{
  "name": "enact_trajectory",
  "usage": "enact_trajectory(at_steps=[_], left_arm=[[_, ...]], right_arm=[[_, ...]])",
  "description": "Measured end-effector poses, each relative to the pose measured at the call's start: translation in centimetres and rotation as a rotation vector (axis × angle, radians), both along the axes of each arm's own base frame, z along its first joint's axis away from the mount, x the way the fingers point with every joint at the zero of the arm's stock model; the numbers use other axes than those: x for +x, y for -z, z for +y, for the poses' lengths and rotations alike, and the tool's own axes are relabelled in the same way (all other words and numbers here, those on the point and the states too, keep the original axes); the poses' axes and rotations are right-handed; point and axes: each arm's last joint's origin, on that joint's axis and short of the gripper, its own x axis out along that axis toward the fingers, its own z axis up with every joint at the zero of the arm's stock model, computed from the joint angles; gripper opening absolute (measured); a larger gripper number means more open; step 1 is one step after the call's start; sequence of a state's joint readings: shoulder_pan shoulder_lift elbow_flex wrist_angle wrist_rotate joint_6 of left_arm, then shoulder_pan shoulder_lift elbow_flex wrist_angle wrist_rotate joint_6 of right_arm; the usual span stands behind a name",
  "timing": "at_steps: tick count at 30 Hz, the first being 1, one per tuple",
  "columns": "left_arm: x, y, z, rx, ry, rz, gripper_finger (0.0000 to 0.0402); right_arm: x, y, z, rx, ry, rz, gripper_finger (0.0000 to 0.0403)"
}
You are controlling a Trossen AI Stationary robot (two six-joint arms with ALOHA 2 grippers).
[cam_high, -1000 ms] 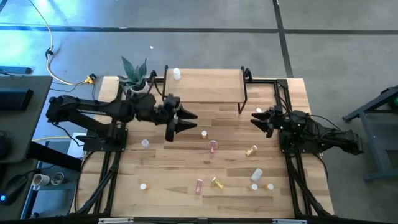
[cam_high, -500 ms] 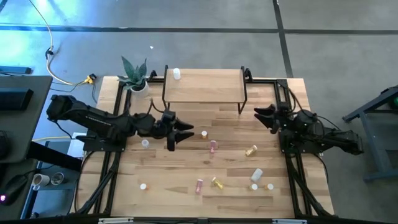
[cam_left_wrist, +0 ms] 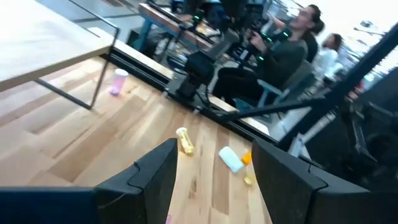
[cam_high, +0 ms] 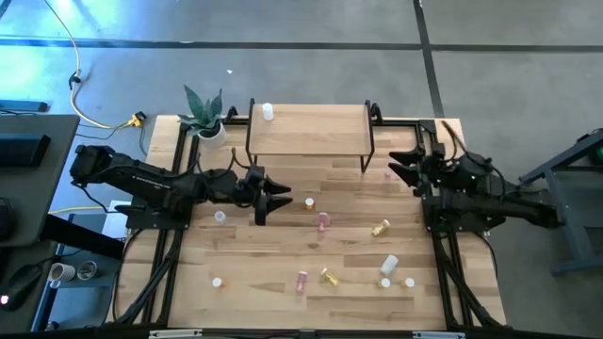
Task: Pick and place medicine bottles onto shelf by color
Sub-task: Put the top center orange pill bottle on the shelf
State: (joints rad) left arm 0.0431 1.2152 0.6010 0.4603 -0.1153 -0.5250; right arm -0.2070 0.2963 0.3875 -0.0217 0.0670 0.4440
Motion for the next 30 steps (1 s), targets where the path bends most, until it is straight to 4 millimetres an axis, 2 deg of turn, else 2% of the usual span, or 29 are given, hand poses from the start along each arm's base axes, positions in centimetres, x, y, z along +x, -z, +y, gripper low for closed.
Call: enact_trajectory(at_steps=[6,13,18,25,30], left_arm=[[-0.8,-0.7,1.6,0.027,0.082,-0.003,0.0197],[-3.5,-2.4,3.0,0.152,0.031,0.024,0.0197],[-5.7,-3.6,3.5,0.194,-0.010,0.028,0.0197],[-8.4,-5.0,3.4,0.238,-0.042,0.003,0.0197],[-9.7,-5.5,3.2,0.279,-0.046,-0.005,0.0197]], right_arm=[[2.3,-1.7,-0.4,-0.010,-0.040,0.220,0.0236],[5.3,-2.8,-0.9,0.002,-0.079,0.384,0.0236],[7.5,-2.7,-1.2,0.044,-0.089,0.448,0.0236],[10.7,-2.5,-0.3,0.034,-0.131,0.529,0.0236],[12.9,-1.1,0.9,0.042,-0.112,0.601,0.0236]])
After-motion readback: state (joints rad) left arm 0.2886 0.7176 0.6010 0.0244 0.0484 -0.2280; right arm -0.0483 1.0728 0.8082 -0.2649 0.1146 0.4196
